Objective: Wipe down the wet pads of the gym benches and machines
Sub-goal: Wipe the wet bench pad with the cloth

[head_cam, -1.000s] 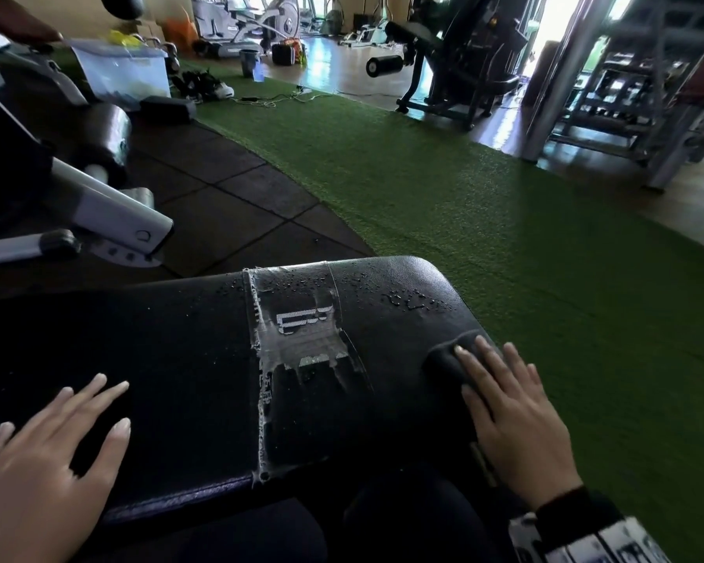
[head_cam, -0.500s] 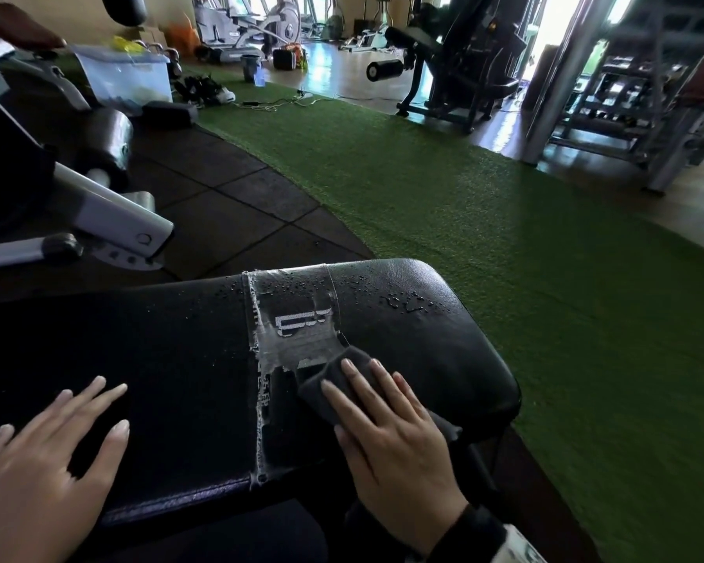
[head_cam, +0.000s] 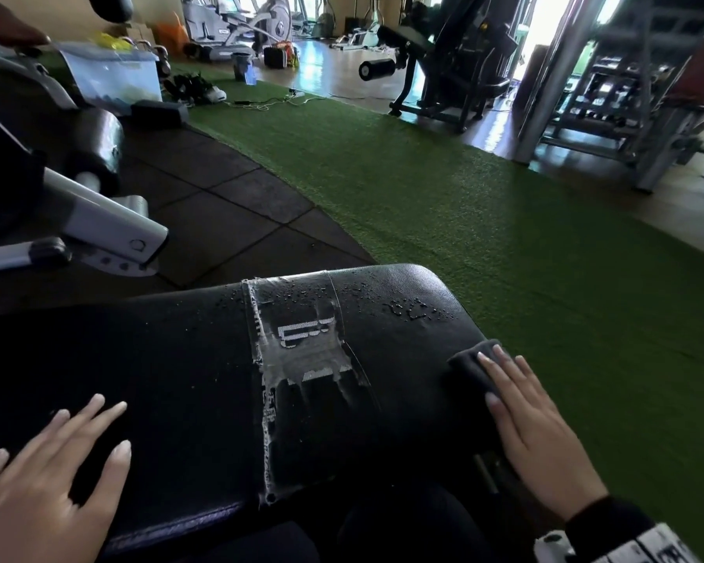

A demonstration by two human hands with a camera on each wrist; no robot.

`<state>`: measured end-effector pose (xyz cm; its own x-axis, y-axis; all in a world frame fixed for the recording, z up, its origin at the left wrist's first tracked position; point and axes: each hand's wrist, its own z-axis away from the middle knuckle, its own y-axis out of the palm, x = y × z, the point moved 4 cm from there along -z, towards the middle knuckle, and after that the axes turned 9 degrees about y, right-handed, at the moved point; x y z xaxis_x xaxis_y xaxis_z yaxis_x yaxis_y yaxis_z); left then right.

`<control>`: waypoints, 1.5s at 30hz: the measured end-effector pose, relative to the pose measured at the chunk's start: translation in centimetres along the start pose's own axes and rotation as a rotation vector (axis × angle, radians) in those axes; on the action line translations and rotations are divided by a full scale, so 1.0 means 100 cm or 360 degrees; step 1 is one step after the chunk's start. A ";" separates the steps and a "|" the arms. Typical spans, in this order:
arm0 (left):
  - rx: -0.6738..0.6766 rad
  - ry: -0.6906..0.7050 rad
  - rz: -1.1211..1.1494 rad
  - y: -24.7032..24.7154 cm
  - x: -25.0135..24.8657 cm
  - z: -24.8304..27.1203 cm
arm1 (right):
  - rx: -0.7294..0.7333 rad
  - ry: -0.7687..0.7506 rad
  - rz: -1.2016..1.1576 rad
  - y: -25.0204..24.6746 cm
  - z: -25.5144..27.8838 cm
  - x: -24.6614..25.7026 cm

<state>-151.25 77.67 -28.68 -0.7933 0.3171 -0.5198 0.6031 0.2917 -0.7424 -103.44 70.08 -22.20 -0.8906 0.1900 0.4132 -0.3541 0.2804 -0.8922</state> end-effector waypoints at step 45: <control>-0.0100 0.0028 -0.0038 -0.007 -0.009 -0.009 | 0.1060 -0.0814 0.0619 0.010 -0.151 0.045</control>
<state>-150.91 78.05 -27.32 -0.8063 0.3250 -0.4942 0.5884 0.3555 -0.7262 -103.52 85.41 -18.51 -0.9427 -0.3256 0.0731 0.0465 -0.3451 -0.9374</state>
